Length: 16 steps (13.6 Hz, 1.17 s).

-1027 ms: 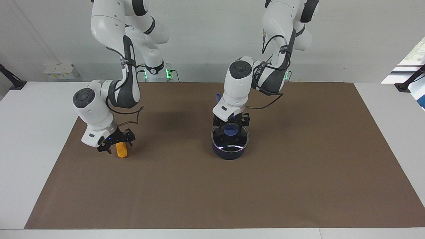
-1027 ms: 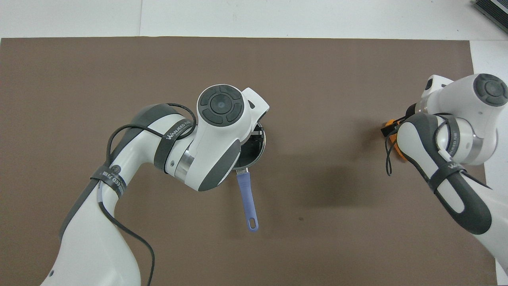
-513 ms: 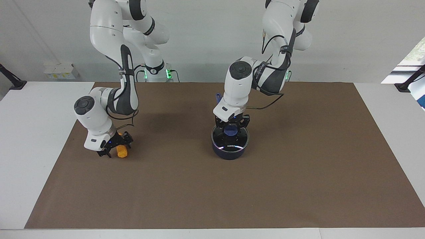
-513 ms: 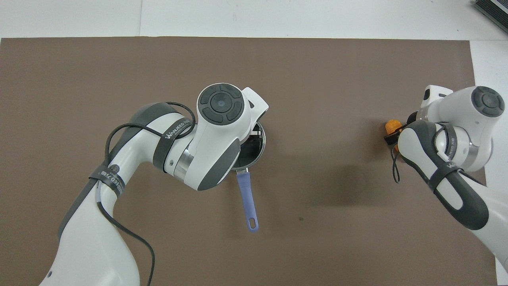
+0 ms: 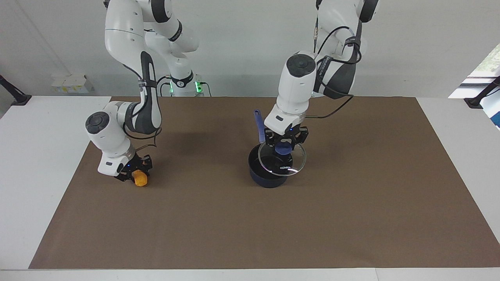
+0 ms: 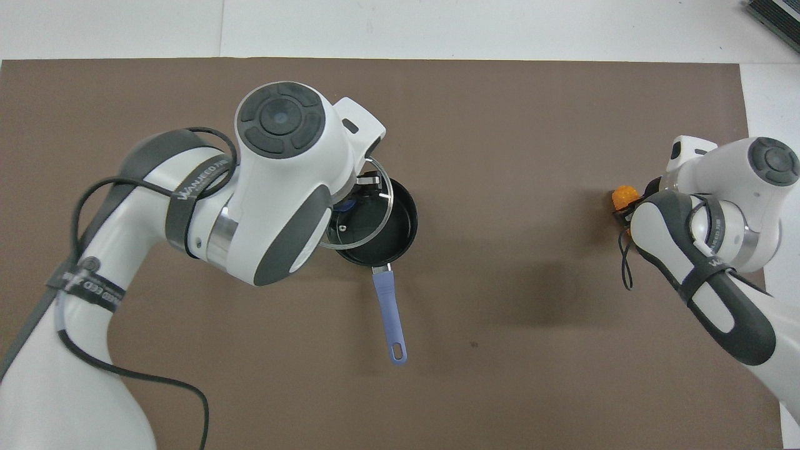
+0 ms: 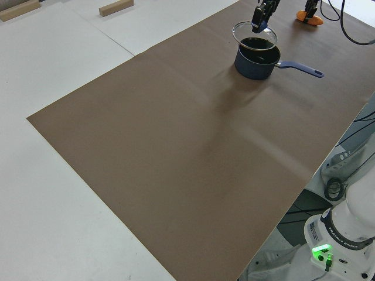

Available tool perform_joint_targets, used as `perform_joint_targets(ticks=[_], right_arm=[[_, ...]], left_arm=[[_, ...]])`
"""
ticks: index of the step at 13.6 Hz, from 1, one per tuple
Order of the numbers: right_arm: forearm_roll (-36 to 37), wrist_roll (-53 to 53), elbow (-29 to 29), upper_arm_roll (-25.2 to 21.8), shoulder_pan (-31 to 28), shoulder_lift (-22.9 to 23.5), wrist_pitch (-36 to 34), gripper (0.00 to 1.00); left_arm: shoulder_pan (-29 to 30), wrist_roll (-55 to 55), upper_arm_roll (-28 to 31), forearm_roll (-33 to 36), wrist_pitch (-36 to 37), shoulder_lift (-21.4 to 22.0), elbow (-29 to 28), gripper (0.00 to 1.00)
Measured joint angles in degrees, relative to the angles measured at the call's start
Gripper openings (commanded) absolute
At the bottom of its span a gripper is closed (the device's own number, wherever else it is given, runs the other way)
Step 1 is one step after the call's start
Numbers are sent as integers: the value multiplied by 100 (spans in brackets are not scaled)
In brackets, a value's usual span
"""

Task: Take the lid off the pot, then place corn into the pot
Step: 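Lift the glass lid off the pot and set it beside with the left gripper, then carry the orange corn over the open pot with the right gripper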

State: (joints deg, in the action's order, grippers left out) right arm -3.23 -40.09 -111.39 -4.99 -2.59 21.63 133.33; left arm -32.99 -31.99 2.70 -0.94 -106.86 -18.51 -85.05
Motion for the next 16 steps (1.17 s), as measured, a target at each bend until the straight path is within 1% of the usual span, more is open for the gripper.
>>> perform_joint_targets(ticks=[3, 5, 7, 9, 11, 12, 14, 16], right_arm=[[-4, 36, 129, 13, 6, -19, -251, 0], [-8, 313, 427, 59, 17, -96, -725, 0], [-12, 915, 701, 274, 26, -307, -1119, 0], [-8, 1760, 849, 606, 52, -588, -1372, 0], [12, 2622, 1019, 957, 108, -763, -1607, 0], [43, 3003, 1139, 1058, 231, -793, -1712, 0], [169, 3903, 1319, 1117, 749, -797, -1804, 0], [240, 4719, 1359, 1129, 1313, -785, -1803, 0]], left_arm=[[486, 562, 17, -27, 317, 210, -2, 0], [812, 929, 27, -33, 414, 222, -3, 0], [1263, 1470, 34, -42, 640, 313, -2, 0], [1802, 2184, 42, -61, 853, 475, -89, 0], [2212, 2707, 44, -74, 874, 633, -362, 0], [2371, 2928, 44, -76, 868, 713, -545, 0], [2683, 3364, 48, -81, 738, 944, -1048, 0], [2983, 3664, 50, -83, 401, 1210, -1629, 0]])
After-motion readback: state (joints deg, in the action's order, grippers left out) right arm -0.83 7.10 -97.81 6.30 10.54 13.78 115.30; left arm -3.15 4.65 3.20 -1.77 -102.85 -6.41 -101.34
